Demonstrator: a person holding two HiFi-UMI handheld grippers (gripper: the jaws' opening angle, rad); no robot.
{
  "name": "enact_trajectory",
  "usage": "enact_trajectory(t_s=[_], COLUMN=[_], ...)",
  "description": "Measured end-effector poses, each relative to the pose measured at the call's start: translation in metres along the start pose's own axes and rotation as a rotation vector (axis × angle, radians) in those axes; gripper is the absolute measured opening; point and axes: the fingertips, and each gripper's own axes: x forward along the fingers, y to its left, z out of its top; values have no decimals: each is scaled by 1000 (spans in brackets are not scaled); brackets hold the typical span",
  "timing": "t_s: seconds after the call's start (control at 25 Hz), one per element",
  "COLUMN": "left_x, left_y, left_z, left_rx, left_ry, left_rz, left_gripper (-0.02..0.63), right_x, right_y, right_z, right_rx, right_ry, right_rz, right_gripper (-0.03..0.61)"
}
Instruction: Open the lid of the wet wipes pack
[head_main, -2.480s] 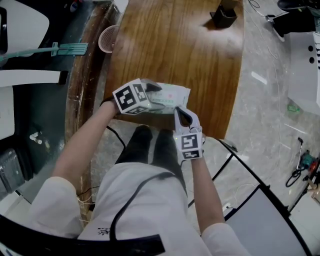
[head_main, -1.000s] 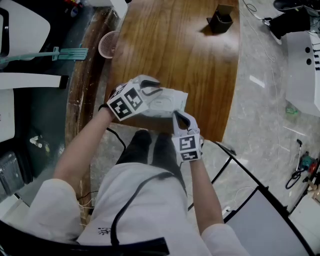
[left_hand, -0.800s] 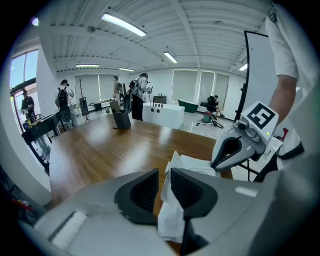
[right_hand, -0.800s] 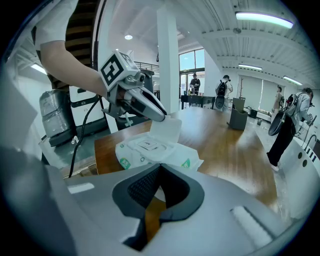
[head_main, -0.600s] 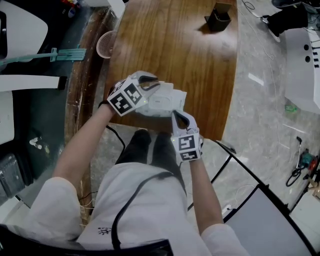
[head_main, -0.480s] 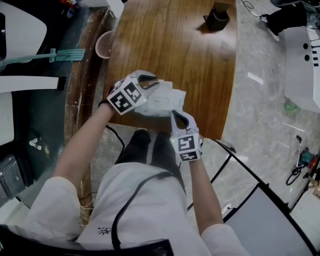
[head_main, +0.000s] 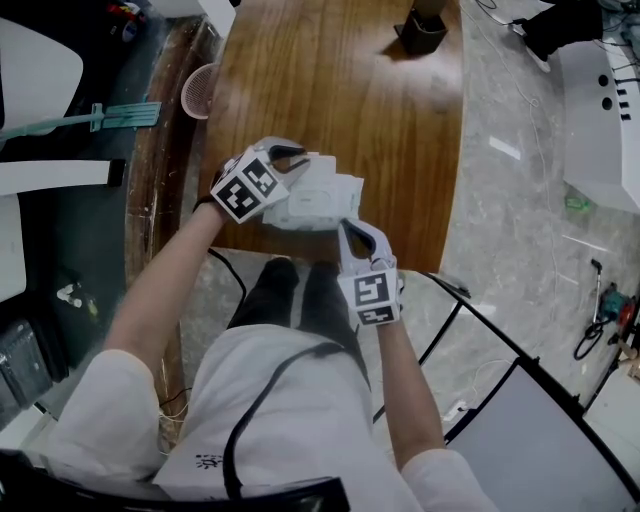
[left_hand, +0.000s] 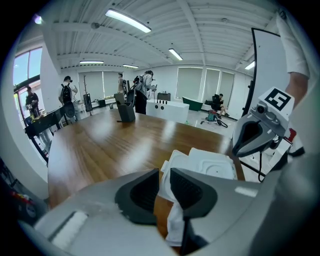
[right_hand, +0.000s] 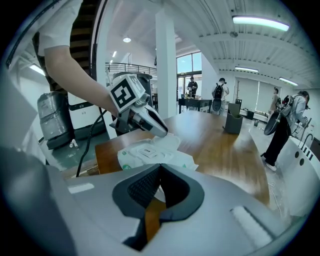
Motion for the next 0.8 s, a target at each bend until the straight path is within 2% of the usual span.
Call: enact_trajectory(t_s=[0.24, 0.48, 0.8], left_x=[1, -10, -42], left_y=[2, 5, -2], left_z=[-1, 5, 26], left_rx=[10, -15, -32], left_ry=[4, -31, -105], left_rz=[18, 66, 112], left_gripper=[82, 147, 156], right_x=[-6, -14, -32], right_y=[-1, -2, -6], right_z=[2, 8, 48], right_rx=[9, 20, 24], right_ry=[-11, -38, -131], right_rz=[-13, -24, -36], right_gripper=[9, 9, 9])
